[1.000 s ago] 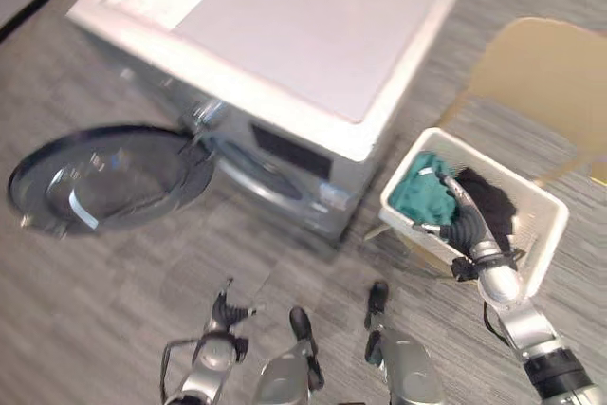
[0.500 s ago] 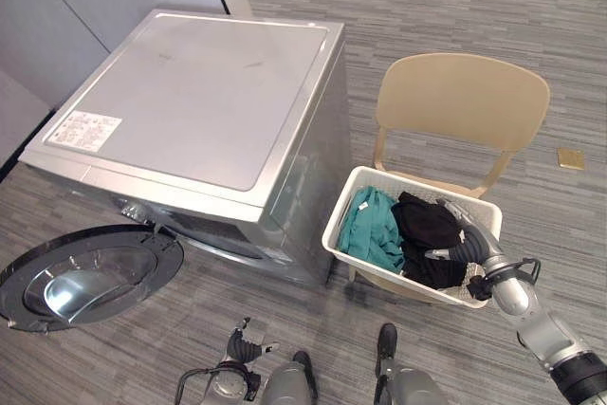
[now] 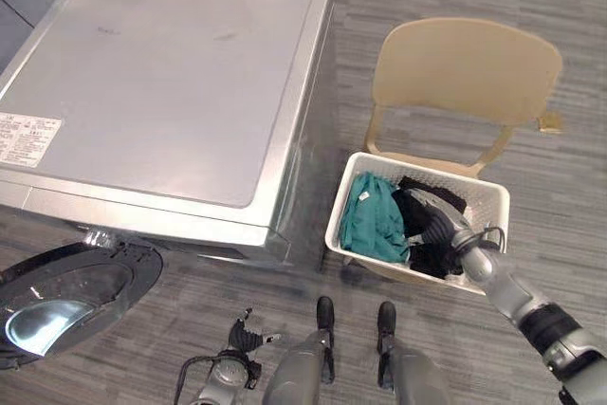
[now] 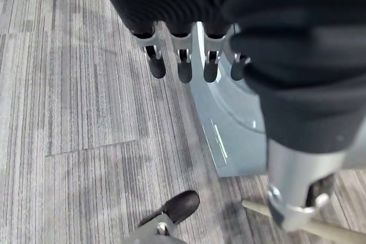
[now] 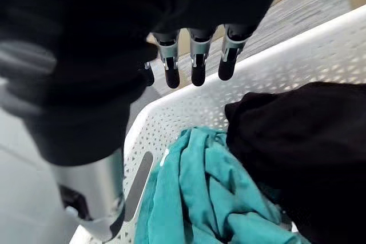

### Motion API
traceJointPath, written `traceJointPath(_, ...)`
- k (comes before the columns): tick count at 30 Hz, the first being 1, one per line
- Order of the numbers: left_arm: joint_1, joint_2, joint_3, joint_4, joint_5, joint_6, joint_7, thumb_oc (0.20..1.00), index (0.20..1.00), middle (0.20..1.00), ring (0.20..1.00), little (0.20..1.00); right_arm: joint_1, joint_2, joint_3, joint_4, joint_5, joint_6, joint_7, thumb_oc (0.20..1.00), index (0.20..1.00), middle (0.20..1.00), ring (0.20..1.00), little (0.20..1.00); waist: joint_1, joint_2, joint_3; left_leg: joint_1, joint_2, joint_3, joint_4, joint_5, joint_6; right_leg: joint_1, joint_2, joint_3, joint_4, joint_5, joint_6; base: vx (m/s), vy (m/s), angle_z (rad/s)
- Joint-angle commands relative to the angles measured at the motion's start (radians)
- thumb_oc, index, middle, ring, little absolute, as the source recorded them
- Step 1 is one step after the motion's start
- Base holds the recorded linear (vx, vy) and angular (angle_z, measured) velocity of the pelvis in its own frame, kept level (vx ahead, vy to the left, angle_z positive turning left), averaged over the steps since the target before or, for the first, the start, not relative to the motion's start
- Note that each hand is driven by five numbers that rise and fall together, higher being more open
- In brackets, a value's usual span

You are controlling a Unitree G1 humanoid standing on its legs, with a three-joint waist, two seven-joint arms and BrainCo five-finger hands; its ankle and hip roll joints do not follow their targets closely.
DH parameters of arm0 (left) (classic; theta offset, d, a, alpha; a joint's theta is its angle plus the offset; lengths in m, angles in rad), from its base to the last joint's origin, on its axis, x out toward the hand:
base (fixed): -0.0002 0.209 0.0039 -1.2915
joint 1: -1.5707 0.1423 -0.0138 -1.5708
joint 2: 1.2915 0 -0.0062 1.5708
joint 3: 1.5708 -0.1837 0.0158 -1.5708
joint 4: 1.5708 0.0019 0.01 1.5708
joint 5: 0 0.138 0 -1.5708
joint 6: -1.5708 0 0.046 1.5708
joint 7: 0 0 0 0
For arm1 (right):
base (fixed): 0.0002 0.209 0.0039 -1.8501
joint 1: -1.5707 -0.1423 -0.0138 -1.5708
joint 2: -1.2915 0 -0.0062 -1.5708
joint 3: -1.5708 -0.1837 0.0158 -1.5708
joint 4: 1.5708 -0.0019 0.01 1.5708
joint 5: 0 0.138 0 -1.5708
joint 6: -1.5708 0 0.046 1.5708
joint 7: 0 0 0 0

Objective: Grab the laundry basket,head to the washer,open it,put in the laundry and shut it.

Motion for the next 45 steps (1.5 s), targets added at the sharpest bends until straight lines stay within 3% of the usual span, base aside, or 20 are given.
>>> traceJointPath(1,0.003,0.052,-0.021,-0.007,-0.056,-0.020,0.033,1.000,1.000,1.000,1.000,1.000,-0.115,0.026,0.069,0.058,-0.046,0.004,-0.031,1.000,1.000,1.000,1.000,1.000,0.037,-0.042,0.013,-0.042,0.008,-0.018,0.174,-0.169,0.008,-0.032,-0.008,0.025,0.057,-0.070,0.044,0.00,0.071,-0.07)
traceJointPath(9,-0.040,0.082,-0.047,-0.043,-0.102,-0.040,0.065,1.000,1.000,1.000,1.000,1.000,-0.311,0.045,0.169,0.336,-0.124,0.057,-0.106,1.000,1.000,1.000,1.000,1.000,0.082,-0.038,0.075,-0.147,-0.006,-0.041,0.207,-0.162,0.008,-0.125,-0.025,0.006,0.065,-0.050,0.050,-0.02,0.018,0.10)
traceJointPath(14,-0.093,0.088,-0.082,-0.081,-0.146,-0.052,0.088,1.000,1.000,1.000,1.000,1.000,-0.442,0.053,0.224,0.526,-0.159,0.102,-0.143,1.000,1.000,1.000,1.000,1.000,0.106,-0.023,0.119,-0.236,-0.016,-0.058,0.196,-0.123,0.002,-0.204,-0.032,-0.017,0.051,-0.022,0.054,-0.09,-0.018,0.11)
traceJointPath(15,-0.103,0.087,-0.087,-0.089,-0.151,-0.051,0.090,1.000,1.000,1.000,1.000,1.000,-0.454,0.052,0.221,0.535,-0.151,0.107,-0.146,0.573,0.573,0.573,0.573,0.573,0.109,-0.020,0.124,-0.244,-0.015,-0.062,0.190,-0.115,0.000,-0.215,-0.034,-0.023,0.050,-0.018,0.055,-0.09,-0.025,0.21)
traceJointPath(16,-0.112,0.084,-0.090,-0.095,-0.156,-0.052,0.093,1.000,1.000,1.000,1.000,1.000,-0.457,0.059,0.216,0.544,-0.136,0.108,-0.147,0.200,0.200,0.200,0.200,0.200,0.110,-0.018,0.131,-0.254,-0.015,-0.066,0.184,-0.105,0.000,-0.223,-0.035,-0.027,0.047,-0.014,0.056,-0.07,-0.017,0.14)
traceJointPath(28,-0.109,0.041,-0.091,-0.094,-0.163,-0.038,0.089,1.000,1.000,1.000,1.000,1.000,-0.399,0.058,0.100,0.328,0.005,0.076,-0.178,0.200,0.200,0.200,0.200,0.200,0.102,-0.033,0.127,-0.192,-0.017,-0.082,0.094,-0.072,-0.002,-0.181,-0.030,-0.037,-0.003,0.010,0.062,-0.03,-0.017,0.03)
traceJointPath(30,-0.100,0.037,-0.074,-0.108,-0.166,-0.030,0.079,1.000,1.000,1.000,1.000,1.000,-0.306,0.073,-0.057,0.200,0.173,0.045,-0.195,0.200,0.200,0.200,0.200,0.200,0.090,-0.033,0.099,-0.126,-0.015,-0.083,0.045,-0.063,-0.002,-0.122,-0.033,-0.043,-0.029,0.015,0.067,0.00,0.000,0.00)
traceJointPath(31,-0.100,0.038,-0.074,-0.108,-0.166,-0.030,0.079,1.000,1.000,1.000,1.000,1.000,-0.305,0.073,-0.058,0.200,0.173,0.045,-0.195,0.200,0.200,0.200,0.200,0.200,0.089,-0.034,0.096,-0.129,-0.016,-0.084,0.043,-0.060,-0.002,-0.125,-0.034,-0.044,-0.030,0.018,0.067,0.04,-0.005,0.00)
traceJointPath(32,-0.083,0.034,-0.053,-0.119,-0.166,-0.023,0.070,1.000,1.000,1.000,1.000,1.000,-0.198,0.113,-0.166,0.106,0.292,0.005,-0.192,0.200,0.200,0.200,0.200,0.200,0.079,-0.034,0.068,-0.072,-0.014,-0.081,0.008,-0.061,-0.001,-0.076,-0.034,-0.049,-0.044,0.014,0.070,0.08,0.008,0.03)
traceJointPath(33,-0.058,0.035,-0.032,-0.147,-0.165,-0.017,0.063,1.000,1.000,1.000,1.000,1.000,-0.105,0.141,-0.235,0.007,0.364,-0.021,-0.171,0.200,0.200,0.200,0.200,0.200,0.067,-0.039,0.038,-0.033,-0.015,-0.077,-0.012,-0.060,0.000,-0.039,-0.034,-0.054,-0.056,0.012,0.074,0.11,0.007,0.06)
traceJointPath(38,0.020,0.054,0.031,-0.218,-0.155,-0.004,0.031,1.000,1.000,1.000,1.000,1.000,0.083,0.159,-0.330,-0.195,0.472,-0.065,-0.071,0.200,0.200,0.200,0.200,0.200,0.044,-0.058,-0.032,0.056,-0.016,-0.070,-0.034,-0.079,0.008,0.039,-0.035,-0.055,-0.074,0.004,0.081,0.09,0.044,-0.01)
traceJointPath(39,0.103,0.072,0.097,-0.274,-0.147,0.008,0.006,1.000,1.000,1.000,1.000,1.000,0.233,0.161,-0.388,-0.387,0.528,-0.089,0.032,0.200,0.200,0.200,0.200,0.200,0.030,-0.079,-0.094,0.134,-0.016,-0.050,-0.040,-0.113,0.022,0.088,-0.030,-0.036,-0.079,0.003,0.093,0.10,0.107,-0.07)
traceJointPath(44,0.124,0.077,0.122,-0.281,-0.144,0.007,0.007,1.000,1.000,1.000,1.000,1.000,0.276,0.176,-0.400,-0.484,0.549,-0.106,0.080,0.200,0.200,0.200,0.200,0.200,0.031,-0.084,-0.094,0.161,-0.013,-0.035,-0.036,-0.120,0.033,0.084,-0.027,-0.022,-0.032,-0.001,0.101,-0.07,0.041,-0.32)
traceJointPath(45,0.106,0.082,0.122,-0.280,-0.148,0.004,0.012,1.000,1.000,1.000,1.000,1.000,0.279,0.187,-0.389,-0.511,0.573,-0.119,0.097,0.200,0.200,0.200,0.200,0.200,0.027,-0.078,-0.076,0.145,-0.003,-0.036,-0.022,-0.108,0.037,0.068,-0.020,-0.005,0.046,-0.016,0.109,-0.32,-0.045,-0.20)
